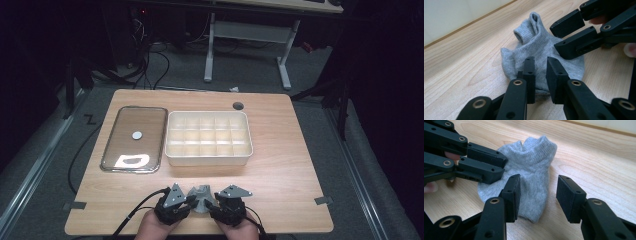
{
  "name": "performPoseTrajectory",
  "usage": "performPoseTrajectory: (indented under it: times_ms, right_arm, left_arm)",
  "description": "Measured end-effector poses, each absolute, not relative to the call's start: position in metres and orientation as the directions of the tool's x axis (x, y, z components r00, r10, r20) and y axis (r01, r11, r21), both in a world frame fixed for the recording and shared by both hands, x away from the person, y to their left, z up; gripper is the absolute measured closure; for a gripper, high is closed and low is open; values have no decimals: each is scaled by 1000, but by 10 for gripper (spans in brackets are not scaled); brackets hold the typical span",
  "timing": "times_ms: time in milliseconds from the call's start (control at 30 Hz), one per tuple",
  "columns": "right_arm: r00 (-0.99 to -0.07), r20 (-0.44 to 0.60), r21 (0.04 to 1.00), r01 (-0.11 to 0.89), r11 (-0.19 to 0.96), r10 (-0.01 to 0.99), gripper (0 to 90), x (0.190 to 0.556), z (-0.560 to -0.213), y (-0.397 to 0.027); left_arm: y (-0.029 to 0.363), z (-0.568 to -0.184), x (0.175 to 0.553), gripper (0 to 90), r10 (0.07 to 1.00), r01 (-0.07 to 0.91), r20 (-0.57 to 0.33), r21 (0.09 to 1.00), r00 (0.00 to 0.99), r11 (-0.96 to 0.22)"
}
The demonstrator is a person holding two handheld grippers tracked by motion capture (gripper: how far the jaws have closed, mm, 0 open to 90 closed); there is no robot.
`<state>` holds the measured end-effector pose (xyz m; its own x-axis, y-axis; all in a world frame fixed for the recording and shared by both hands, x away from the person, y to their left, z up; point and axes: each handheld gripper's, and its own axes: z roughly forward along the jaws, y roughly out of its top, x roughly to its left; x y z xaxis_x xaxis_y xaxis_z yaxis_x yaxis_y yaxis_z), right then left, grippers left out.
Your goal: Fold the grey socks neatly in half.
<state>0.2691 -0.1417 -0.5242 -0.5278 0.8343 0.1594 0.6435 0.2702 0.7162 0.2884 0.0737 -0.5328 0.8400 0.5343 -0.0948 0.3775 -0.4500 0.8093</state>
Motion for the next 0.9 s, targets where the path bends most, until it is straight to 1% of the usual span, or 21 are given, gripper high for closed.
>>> performPoseTrajectory:
  times_ms: [67, 167, 333, 433, 533, 600, 800, 900]
  right_arm:
    - [-529, 171, 714, 648, 265, 831, 557, 270, -525, -143]
    - [-525, 211, 701, 669, 247, 824, 582, 271, -527, -144]
    - [-535, 246, 689, 683, 242, 808, 662, 273, -528, -146]
    - [-545, 248, 685, 683, 252, 801, 710, 273, -528, -146]
    - [-562, 231, 689, 671, 275, 794, 788, 272, -527, -144]
    - [-575, 207, 696, 655, 293, 792, 822, 271, -526, -143]
    - [-615, 169, 754, 584, 301, 770, 837, 261, -508, -138]
    - [-641, 134, 761, 555, 336, 756, 837, 258, -501, -129]
  left_arm:
    - [74, -533, 288, 776, 534, 376, -93, 809, 840, -451]
    - [73, -533, 288, 770, 533, 373, -89, 809, 841, -453]
    - [73, -533, 288, 769, 533, 372, -88, 810, 841, -454]
    - [73, -533, 288, 768, 532, 371, -86, 809, 842, -456]
    - [73, -533, 288, 770, 534, 371, -85, 809, 841, -456]
    - [72, -533, 288, 785, 537, 374, -85, 808, 839, -456]
    - [71, -533, 288, 806, 541, 369, -74, 807, 838, -461]
    - [71, -533, 289, 808, 541, 373, -80, 807, 838, -458]
